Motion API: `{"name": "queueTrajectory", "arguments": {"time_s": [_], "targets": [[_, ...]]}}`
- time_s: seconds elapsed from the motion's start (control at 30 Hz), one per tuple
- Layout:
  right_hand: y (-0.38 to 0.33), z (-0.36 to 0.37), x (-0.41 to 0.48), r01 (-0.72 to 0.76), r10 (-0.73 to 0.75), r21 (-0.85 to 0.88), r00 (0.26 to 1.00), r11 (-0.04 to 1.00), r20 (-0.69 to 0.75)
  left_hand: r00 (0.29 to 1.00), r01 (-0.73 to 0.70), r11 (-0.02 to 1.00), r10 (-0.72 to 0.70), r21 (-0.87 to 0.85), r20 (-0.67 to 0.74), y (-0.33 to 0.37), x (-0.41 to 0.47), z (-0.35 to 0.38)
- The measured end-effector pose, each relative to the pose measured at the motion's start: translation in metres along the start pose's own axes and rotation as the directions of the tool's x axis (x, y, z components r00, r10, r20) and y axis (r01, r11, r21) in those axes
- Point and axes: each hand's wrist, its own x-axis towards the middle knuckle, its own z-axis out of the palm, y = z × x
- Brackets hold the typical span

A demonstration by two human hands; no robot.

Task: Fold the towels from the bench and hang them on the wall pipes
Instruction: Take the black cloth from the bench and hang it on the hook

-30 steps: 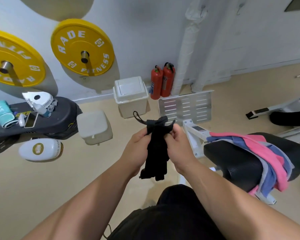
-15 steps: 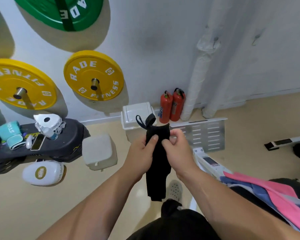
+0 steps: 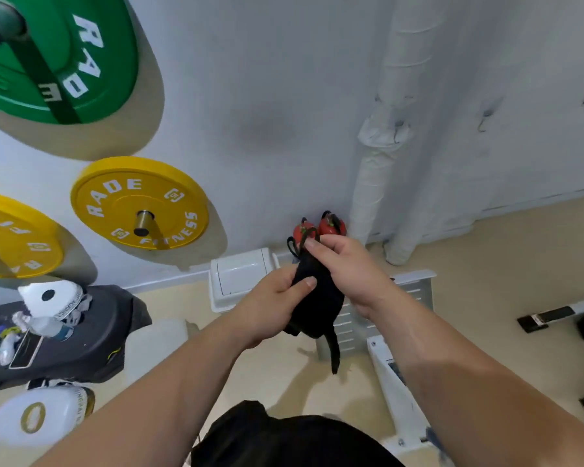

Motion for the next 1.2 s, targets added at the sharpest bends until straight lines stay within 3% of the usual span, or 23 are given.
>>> {"name": "queueTrajectory", "arguments": {"time_s": [0.1, 0.23, 0.43, 0.63, 0.8, 0.93, 1.07, 1.2], "targets": [[-0.003, -0.019, 0.030, -0.012, 0.015, 0.105, 1.000, 0.994, -0.019, 0.990, -0.063, 0.995, 0.053, 0.075, 0.130, 0.011, 0.040, -0.010], [-0.017, -0.041, 0.061, -0.003, 0.050, 0.216, 0.975, 0.976, -0.215, 0.959, -0.112, 0.988, 0.079, 0.110, 0.271, 0.024, 0.092, -0.019], [-0.039, -0.062, 0.097, -0.121, 0.120, 0.019, 0.925, 0.992, -0.360, 0.870, -0.191, 0.974, 0.110, 0.121, 0.481, 0.045, 0.159, -0.034], [-0.056, -0.075, 0.113, -0.145, 0.148, 0.043, 0.881, 0.989, -0.449, 0.787, -0.104, 0.990, 0.024, 0.094, 0.617, 0.060, 0.209, -0.041], [-0.062, -0.111, 0.120, -0.139, 0.165, 0.088, 0.820, 0.986, -0.548, 0.774, -0.082, 0.993, 0.011, 0.083, 0.633, 0.074, 0.236, -0.026], [-0.059, -0.154, 0.137, -0.120, 0.130, 0.056, 0.803, 0.991, -0.582, 0.801, -0.142, 0.989, 0.089, 0.045, 0.592, 0.096, 0.261, 0.002], [-0.057, -0.201, 0.154, -0.062, 0.037, -0.032, 0.857, 0.998, -0.514, 0.852, -0.275, 0.961, 0.242, 0.003, 0.465, 0.124, 0.297, 0.050], [-0.053, -0.264, 0.166, 0.008, -0.026, -0.038, 0.869, 0.999, -0.494, 0.899, -0.314, 0.947, 0.271, 0.072, 0.345, 0.143, 0.337, 0.100]]}}
